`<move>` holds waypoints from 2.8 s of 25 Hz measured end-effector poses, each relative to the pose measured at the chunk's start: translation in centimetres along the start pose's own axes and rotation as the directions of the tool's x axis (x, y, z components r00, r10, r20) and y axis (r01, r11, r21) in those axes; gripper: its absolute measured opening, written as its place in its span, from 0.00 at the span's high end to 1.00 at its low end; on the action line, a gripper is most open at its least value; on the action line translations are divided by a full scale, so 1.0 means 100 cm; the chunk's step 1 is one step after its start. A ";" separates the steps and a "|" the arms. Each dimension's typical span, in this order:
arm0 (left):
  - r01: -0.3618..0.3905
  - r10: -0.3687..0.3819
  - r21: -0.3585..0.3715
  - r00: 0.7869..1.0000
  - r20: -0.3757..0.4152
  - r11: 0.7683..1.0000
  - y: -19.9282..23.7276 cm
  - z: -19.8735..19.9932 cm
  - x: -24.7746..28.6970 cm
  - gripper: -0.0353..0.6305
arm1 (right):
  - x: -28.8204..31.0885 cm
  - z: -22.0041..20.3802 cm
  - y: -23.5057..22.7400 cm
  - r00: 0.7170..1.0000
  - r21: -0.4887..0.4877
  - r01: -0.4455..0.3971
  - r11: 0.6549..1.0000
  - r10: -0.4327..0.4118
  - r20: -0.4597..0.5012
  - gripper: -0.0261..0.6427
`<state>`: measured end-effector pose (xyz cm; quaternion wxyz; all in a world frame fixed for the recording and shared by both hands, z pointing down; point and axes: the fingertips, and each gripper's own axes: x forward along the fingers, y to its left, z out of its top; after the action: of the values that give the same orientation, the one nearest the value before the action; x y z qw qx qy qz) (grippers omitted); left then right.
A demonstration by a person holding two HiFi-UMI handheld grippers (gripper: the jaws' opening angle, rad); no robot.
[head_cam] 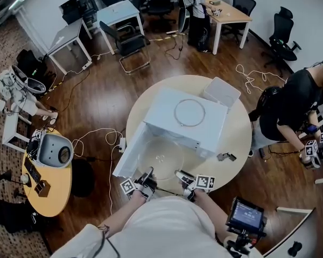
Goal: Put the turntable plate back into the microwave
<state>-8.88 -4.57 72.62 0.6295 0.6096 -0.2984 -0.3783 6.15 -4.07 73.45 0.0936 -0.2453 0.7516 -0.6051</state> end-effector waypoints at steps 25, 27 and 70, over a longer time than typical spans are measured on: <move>0.011 -0.011 0.004 1.000 -0.020 1.000 -0.012 -0.005 0.019 0.89 | 0.011 -0.014 0.021 0.995 0.042 -0.081 0.996 0.083 -0.047 0.69; 0.011 -0.011 0.009 1.000 -0.020 1.000 -0.012 -0.005 0.020 0.89 | 0.011 -0.013 0.021 0.995 0.065 -0.092 0.994 0.095 -0.043 0.75; -0.060 0.085 0.167 0.986 -0.145 0.984 0.000 -0.027 0.039 0.88 | 0.023 0.003 0.015 0.994 0.237 -0.100 0.966 0.106 -0.013 0.90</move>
<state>-4.53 -6.34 72.03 0.6120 0.6744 -0.3018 -0.2821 3.97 -5.23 72.25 0.1440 -0.1853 0.6874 -0.6873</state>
